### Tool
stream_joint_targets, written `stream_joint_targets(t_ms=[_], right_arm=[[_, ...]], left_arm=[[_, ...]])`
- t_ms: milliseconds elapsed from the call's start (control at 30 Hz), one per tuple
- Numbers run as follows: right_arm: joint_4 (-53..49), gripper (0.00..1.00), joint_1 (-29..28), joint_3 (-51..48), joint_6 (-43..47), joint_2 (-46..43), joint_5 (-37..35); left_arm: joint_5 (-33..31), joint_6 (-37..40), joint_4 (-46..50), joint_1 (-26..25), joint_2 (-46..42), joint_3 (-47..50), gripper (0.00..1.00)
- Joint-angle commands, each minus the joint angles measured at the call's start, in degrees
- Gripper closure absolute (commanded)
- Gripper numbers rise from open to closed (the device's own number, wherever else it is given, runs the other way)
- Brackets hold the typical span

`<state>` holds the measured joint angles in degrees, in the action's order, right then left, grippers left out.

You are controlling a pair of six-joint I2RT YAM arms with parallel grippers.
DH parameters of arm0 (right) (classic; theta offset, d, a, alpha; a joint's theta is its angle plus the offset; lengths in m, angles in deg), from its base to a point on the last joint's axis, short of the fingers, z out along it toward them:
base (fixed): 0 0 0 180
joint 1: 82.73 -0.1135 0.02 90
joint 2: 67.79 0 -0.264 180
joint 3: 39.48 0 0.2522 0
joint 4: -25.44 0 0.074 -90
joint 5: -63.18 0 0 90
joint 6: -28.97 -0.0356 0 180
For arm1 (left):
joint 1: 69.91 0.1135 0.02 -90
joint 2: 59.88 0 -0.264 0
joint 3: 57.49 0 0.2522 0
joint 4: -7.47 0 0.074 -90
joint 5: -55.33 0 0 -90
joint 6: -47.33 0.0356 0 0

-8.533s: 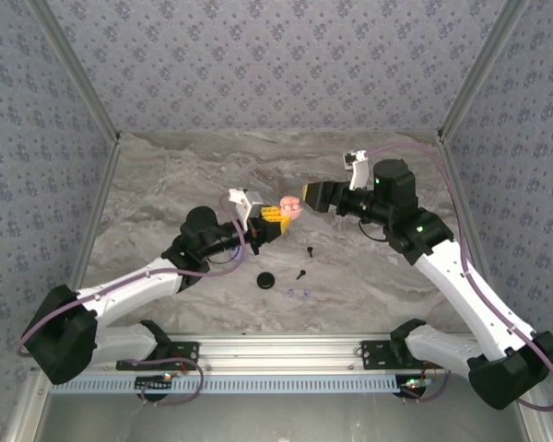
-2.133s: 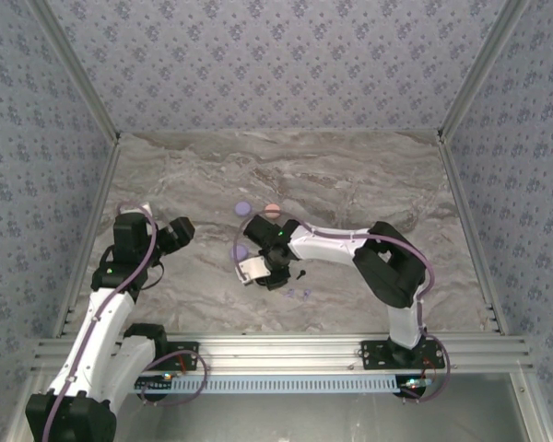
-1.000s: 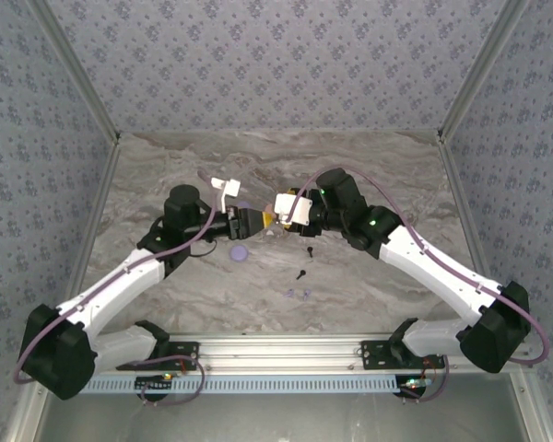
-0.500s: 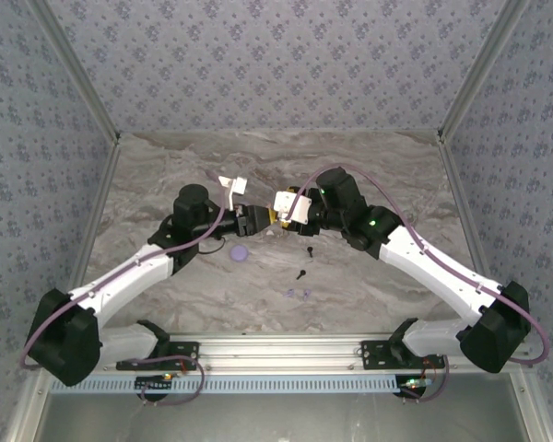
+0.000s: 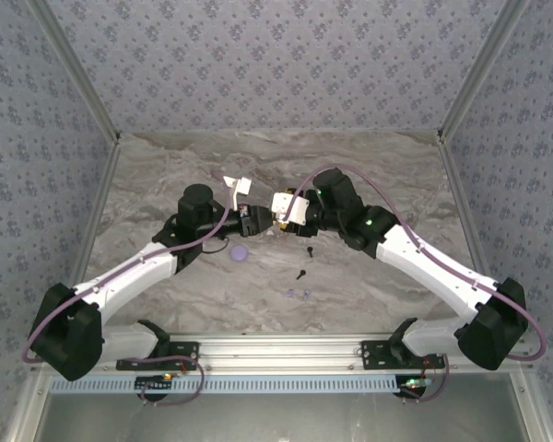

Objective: Insert wireless bluetooth earbuds into charging case

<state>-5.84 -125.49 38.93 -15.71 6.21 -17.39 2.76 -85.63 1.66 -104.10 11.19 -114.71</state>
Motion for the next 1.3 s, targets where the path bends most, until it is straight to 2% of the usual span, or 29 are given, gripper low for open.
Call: stream_joint_targets(t_ms=[0, 367, 800, 1267], right_arm=[[0.41, 0.51, -0.81, 1.24, -1.20, 0.84, 1.31], [0.73, 0.50, -0.61, 1.34, -2.53, 1.00, 0.95], [-0.37, 0.50, 0.85, 2.42, -6.55, 1.67, -1.08], [-0.52, 0.49, -0.03, 2.40, -5.77, 2.26, 2.52]], left_arm=[[-0.95, 0.39, -1.67, -0.24, 0.63, -2.07, 0.61], [-1.30, 0.52, -1.06, -0.28, 0.67, -2.02, 0.73], [-1.74, 1.50, 0.72, -0.38, 0.20, -2.06, 0.71], [-2.15, 1.62, 0.52, -0.47, 0.48, -2.20, 0.72]])
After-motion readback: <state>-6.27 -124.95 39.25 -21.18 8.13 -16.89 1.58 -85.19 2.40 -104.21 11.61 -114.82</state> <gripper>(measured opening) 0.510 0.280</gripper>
